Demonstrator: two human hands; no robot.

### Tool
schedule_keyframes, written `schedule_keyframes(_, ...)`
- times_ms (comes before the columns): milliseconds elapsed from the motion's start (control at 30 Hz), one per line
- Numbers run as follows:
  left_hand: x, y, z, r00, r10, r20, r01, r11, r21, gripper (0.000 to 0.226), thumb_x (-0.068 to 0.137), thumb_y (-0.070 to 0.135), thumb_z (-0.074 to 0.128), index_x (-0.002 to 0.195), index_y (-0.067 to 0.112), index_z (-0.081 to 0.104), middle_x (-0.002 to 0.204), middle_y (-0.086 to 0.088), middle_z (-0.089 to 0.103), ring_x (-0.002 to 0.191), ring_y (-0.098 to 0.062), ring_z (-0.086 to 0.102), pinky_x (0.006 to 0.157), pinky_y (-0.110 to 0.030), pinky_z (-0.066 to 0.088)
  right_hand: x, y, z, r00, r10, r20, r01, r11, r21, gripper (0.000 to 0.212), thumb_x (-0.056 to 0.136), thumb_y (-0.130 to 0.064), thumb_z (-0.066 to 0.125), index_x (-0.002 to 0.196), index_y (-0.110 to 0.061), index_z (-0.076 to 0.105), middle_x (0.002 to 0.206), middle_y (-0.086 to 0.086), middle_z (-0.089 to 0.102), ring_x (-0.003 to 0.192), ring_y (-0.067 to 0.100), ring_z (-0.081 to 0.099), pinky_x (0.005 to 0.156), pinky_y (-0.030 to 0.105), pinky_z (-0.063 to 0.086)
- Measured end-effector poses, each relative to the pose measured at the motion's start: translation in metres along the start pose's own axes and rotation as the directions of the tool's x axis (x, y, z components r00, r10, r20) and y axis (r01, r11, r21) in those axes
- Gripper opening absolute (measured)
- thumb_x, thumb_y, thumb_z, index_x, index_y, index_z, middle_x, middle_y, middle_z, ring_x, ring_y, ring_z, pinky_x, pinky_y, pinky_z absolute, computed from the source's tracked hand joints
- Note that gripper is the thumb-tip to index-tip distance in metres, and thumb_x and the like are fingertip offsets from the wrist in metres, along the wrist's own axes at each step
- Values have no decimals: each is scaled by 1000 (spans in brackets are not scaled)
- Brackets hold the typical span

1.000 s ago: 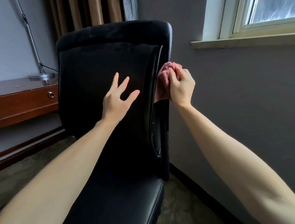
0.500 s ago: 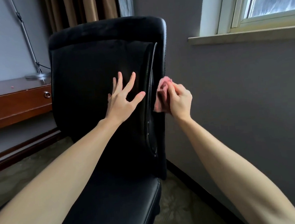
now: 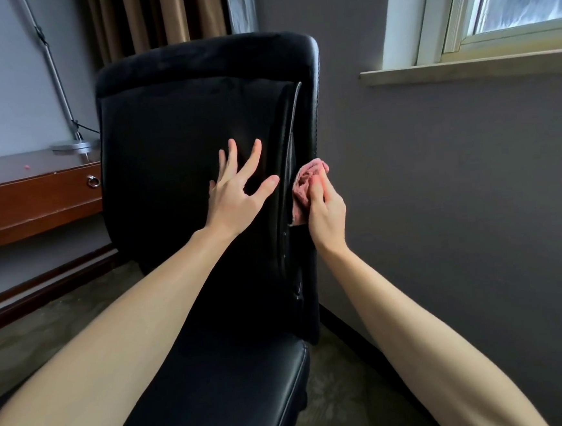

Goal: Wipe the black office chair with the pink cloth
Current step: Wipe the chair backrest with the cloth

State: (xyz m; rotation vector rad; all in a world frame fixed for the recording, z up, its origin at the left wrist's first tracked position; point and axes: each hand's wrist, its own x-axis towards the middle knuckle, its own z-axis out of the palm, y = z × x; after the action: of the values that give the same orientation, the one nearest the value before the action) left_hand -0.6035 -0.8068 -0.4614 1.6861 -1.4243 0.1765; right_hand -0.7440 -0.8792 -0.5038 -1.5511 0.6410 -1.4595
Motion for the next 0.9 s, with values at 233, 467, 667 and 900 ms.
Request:
schedule_keyframes(233,-1,-2,-1,1000,1,5,-1,1000,-10,65,97,55,51,153,50,18,167,5,-6,152,-16,-12,118,-64,10,55,-55,16,987,-149,-56,146,987,-60,38,99,-48,35,88,-25,63,74,-10,64,79,14,65,90,53,51)
schedule_keyframes(467,-3,-5,8,999,37,14,-38,998,54,66,99,57,45,155,47,12,167,2,-11,152,-20,-14,118,-62,0,8,5,-4,997,-75,28,76,996,-42,44,100,-33,49,144,-36,44,97,-19,68,88,0,64,94,31,53)
schedule_keyframes(667,-12,-7,10,998,54,31,-57,995,88,67,99,58,43,155,46,9,167,3,-12,152,-19,-14,118,-61,1,-26,25,-18,1000,13,24,-13,1000,2,36,100,-17,54,136,-18,57,103,-16,71,91,-7,65,87,14,47)
schedule_keyframes(900,-12,-9,11,998,53,30,-55,995,77,68,99,58,44,155,47,8,166,4,-14,152,-18,-15,119,-59,-1,17,-3,-2,998,-60,-31,60,998,0,42,97,-29,54,139,-21,55,119,-12,63,109,3,59,108,40,44)
